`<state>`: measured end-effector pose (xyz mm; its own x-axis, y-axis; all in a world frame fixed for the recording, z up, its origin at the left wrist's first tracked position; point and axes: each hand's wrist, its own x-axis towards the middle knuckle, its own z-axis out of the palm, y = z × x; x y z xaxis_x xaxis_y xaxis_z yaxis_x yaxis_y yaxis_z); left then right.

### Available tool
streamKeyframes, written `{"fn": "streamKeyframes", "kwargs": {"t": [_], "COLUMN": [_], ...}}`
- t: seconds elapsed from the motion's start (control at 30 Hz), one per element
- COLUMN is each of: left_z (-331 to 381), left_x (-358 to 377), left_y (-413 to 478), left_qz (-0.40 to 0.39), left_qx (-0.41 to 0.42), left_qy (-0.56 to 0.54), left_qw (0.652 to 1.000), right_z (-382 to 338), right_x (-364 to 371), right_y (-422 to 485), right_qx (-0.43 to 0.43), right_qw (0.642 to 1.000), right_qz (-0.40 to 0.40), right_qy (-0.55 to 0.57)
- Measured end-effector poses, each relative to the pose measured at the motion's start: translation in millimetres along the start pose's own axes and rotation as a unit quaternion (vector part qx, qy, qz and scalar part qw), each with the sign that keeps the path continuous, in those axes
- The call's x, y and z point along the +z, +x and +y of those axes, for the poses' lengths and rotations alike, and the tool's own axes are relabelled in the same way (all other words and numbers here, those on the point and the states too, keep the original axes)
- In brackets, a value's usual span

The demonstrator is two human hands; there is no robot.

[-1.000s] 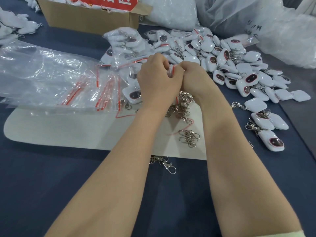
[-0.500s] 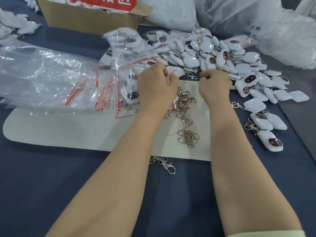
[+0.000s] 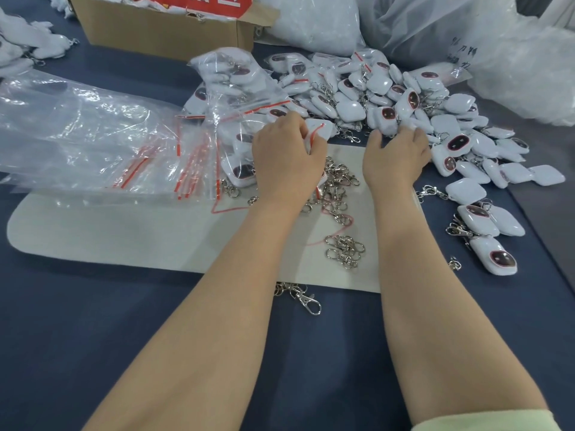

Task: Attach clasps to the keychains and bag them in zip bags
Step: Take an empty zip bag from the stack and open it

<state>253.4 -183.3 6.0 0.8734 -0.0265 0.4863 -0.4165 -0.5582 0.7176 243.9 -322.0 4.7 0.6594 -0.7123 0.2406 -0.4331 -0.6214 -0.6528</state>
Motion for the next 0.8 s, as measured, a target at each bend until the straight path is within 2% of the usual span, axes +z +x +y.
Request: {"fn": "streamKeyframes", "kwargs": {"t": [0.07, 0.17, 0.3, 0.4, 0.43, 0.53, 0.6, 0.67, 0.8], "left_z": [0.4, 0.0, 0.0, 0.4, 0.5, 0.5, 0.3, 0.2, -0.5], "left_x": [0.3, -0.1, 0.4, -0.1, -0.2, -0.5, -0.3, -0.1, 0.4], "left_y": [-0.1, 0.5, 0.4, 0.5, 0.6, 0.3, -0.1, -0.5, -0.7], "left_qz": [-0.003, -0.003, -0.004, -0.003, -0.003, -0.003, -0.002, -0.001, 0.002], "left_qx": [-0.002, -0.004, -0.005, -0.008, -0.008, -0.008, -0.007, -0.007, -0.005], "left_qy": [0.000, 0.002, 0.000, -0.003, -0.004, -0.002, -0.001, -0.001, -0.001], "left_qw": [1.000, 1.000, 1.000, 1.000, 1.000, 1.000, 1.000, 1.000, 1.000], "right_z": [-3.3, -10.6, -15.3, -13.2, -12.4, -13.3, -13.5, -12.1, -10.7], "right_x": [-1.9, -4.5, -4.9, -8.5, -10.6, -17.7, -18.5, -16.2, -13.8], "right_y": [0.7, -1.6, 3.0, 1.9, -0.2, -4.0, -6.6, -6.5, -4.2], "right_qx": [-0.002, 0.041, 0.165, 0.218, 0.236, 0.281, 0.285, 0.294, 0.278], "right_qw": [0.987, 0.932, 0.786, 0.726, 0.694, 0.568, 0.508, 0.482, 0.507], "right_qz": [0.056, 0.068, -0.025, -0.085, -0.102, -0.122, -0.159, -0.201, -0.242], "right_qy": [0.148, 0.355, 0.596, 0.647, 0.672, 0.764, 0.797, 0.800, 0.779]}}
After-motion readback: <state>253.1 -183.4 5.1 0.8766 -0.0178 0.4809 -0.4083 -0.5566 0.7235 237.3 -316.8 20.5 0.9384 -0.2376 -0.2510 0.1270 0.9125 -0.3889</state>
